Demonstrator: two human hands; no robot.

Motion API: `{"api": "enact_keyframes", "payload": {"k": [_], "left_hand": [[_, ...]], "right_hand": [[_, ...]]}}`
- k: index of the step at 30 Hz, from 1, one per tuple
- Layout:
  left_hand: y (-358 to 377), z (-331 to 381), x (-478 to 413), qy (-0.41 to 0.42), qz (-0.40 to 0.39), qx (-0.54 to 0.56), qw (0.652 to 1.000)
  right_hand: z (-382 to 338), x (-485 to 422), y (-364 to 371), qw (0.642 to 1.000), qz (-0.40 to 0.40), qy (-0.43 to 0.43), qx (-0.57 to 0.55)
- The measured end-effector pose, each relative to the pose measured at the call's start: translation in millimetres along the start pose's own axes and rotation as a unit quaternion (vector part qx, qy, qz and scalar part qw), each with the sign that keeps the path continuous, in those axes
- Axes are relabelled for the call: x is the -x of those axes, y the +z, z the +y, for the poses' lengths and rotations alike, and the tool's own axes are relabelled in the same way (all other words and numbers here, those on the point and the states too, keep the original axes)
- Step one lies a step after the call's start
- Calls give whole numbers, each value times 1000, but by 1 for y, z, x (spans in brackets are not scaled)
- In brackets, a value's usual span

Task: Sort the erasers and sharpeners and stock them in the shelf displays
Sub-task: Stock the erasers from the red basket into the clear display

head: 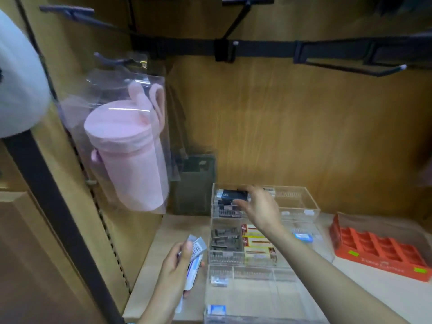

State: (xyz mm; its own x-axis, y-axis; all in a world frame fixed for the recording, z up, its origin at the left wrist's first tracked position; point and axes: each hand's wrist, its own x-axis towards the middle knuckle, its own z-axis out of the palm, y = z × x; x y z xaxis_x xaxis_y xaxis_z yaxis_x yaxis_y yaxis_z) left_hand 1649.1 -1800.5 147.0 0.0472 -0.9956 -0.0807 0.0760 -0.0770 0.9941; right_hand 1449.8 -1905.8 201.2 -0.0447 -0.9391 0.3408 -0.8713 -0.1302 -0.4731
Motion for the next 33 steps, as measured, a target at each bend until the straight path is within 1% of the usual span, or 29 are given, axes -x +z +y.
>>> {"api": "enact_keyframes", "payload": {"k": [2, 4, 6, 8, 10, 12, 16, 19, 21, 26, 28, 30, 33], "left_hand": [[-3, -4, -4, 5, 1, -1, 1000], [-5, -8, -6, 8, 5, 5, 1000], [-7, -9, -7, 4, 10, 12, 1000], [-7, -9, -8, 0, 15, 11, 1000], [-7, -9, -8, -4, 14, 8, 1000], [-5, -9, -8, -6, 8, 0, 1000], [-1, -10, -4, -8, -7, -10, 1000], [0, -8, -2, -10, -9, -19, 1000], [0, -6, -1, -13, -11, -21, 1000], [2, -2, 0, -13, -15, -19, 1000], [2, -2, 1, -12, -16, -24, 1000], [3, -2, 1, -12, -17, -27, 999], [3, 0, 0, -10, -15, -25, 1000]], "right_hand": [[1, -18, 9, 998, -41, 9, 47], [5, -31, 19, 995, -80, 24, 59], [9, -41, 23, 991, -120, 55, 22], [12, -48, 22, 985, -161, 62, -15], [12, -50, 17, 980, -194, 40, -20], [9, -49, 14, 976, -216, 15, 8], [0, -44, 13, 957, -249, -48, 140], [-3, -41, 12, 946, -250, -75, 194], [-3, -37, 12, 944, -225, -105, 216], [2, -21, 13, 948, -160, -164, 222], [5, -20, 16, 962, -144, -141, 185], [8, -25, 20, 976, -148, -100, 125], [9, -32, 26, 975, -181, -83, 98]]}}
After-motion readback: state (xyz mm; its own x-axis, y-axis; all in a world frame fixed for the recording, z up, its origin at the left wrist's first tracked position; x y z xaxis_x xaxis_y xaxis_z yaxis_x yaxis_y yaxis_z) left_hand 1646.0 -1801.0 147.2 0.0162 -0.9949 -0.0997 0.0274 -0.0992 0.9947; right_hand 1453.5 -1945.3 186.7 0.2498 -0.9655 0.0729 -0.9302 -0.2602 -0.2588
